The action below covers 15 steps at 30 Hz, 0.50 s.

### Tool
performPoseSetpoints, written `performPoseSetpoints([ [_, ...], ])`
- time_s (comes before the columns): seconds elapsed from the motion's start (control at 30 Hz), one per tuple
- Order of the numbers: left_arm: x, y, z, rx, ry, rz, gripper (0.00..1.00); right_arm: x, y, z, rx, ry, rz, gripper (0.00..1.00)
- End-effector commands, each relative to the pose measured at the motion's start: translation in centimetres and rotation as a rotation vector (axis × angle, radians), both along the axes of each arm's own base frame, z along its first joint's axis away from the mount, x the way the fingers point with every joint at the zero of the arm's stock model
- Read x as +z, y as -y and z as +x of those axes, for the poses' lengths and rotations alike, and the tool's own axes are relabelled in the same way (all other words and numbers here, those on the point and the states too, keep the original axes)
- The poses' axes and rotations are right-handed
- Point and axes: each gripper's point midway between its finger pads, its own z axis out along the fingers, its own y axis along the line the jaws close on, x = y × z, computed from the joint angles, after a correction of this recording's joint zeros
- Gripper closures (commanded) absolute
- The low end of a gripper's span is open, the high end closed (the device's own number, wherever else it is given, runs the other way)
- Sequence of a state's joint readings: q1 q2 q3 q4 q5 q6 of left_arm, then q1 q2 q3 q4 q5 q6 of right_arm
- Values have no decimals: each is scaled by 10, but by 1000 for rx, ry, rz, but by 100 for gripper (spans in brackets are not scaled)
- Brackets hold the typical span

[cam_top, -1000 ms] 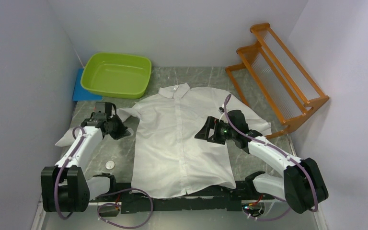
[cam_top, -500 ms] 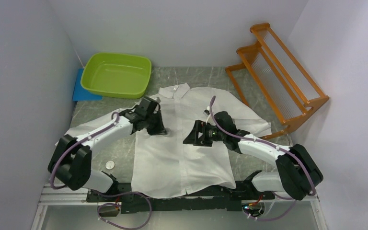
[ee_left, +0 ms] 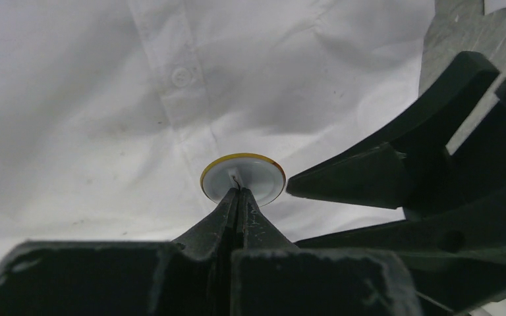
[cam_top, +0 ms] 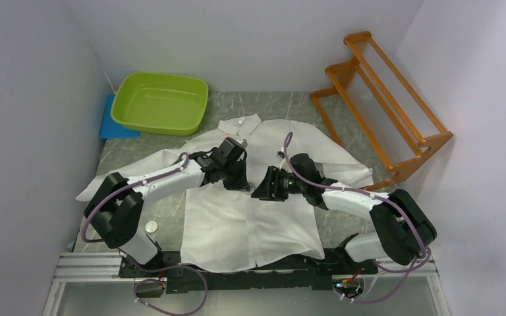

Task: Pin the brooch onto the clothing
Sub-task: Pick up the brooch from the center of the board.

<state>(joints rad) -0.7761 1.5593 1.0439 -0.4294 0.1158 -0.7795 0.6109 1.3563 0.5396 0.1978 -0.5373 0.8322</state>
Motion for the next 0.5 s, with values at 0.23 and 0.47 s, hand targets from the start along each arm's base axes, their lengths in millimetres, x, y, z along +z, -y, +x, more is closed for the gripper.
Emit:
performPoseSetpoints([
  [0.23, 18, 25, 0, -33, 35, -29, 97, 21, -14, 20, 14, 77, 20, 64],
  [0.47, 20, 22, -3, -34, 40, -32, 97, 22, -9, 27, -12, 105, -31, 69],
])
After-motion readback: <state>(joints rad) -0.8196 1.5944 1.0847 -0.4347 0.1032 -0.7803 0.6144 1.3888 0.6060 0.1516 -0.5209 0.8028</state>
